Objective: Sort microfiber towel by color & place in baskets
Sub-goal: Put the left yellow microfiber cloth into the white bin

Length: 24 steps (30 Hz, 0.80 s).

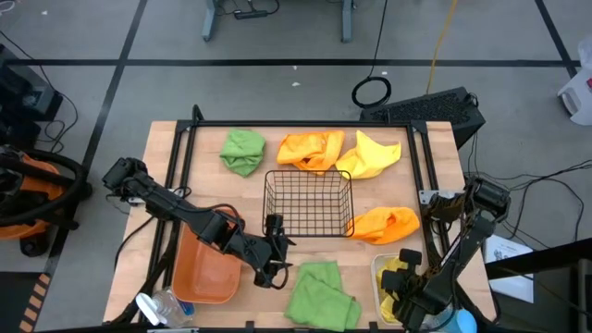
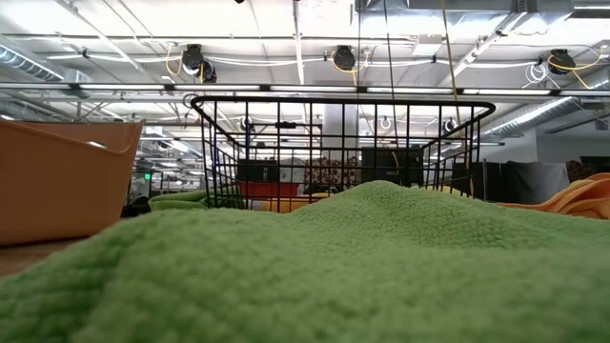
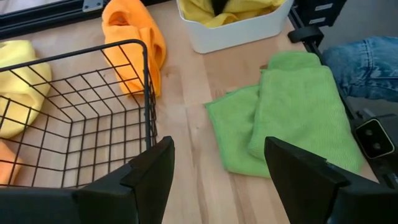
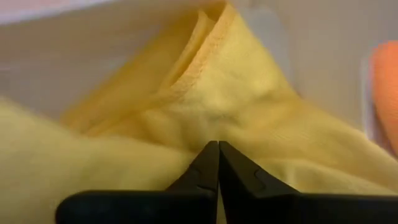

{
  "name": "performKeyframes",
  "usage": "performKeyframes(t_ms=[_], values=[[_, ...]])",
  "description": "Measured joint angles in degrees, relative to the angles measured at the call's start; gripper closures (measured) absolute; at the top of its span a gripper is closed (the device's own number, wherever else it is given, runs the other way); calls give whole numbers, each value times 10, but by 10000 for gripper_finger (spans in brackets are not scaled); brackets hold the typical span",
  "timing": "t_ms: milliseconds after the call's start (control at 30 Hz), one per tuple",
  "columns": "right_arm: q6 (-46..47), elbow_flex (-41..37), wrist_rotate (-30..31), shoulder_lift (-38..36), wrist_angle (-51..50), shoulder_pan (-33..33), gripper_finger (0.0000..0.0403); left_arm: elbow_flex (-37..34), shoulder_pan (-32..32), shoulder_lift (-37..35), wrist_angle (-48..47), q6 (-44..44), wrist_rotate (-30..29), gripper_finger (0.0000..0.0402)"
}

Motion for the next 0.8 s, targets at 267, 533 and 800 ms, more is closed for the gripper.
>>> performKeyframes(t_ms=[267,533,800], values=[[1,48,-15,-33,-55,0,399,0,0,-1,1,9,-1,147],[22,64,1,-57,-3,3,401,0,1,-2,6,39,-3,147],[10,-42,-13,-40,129,0,402,0,2,-2,15,42,-4,147]])
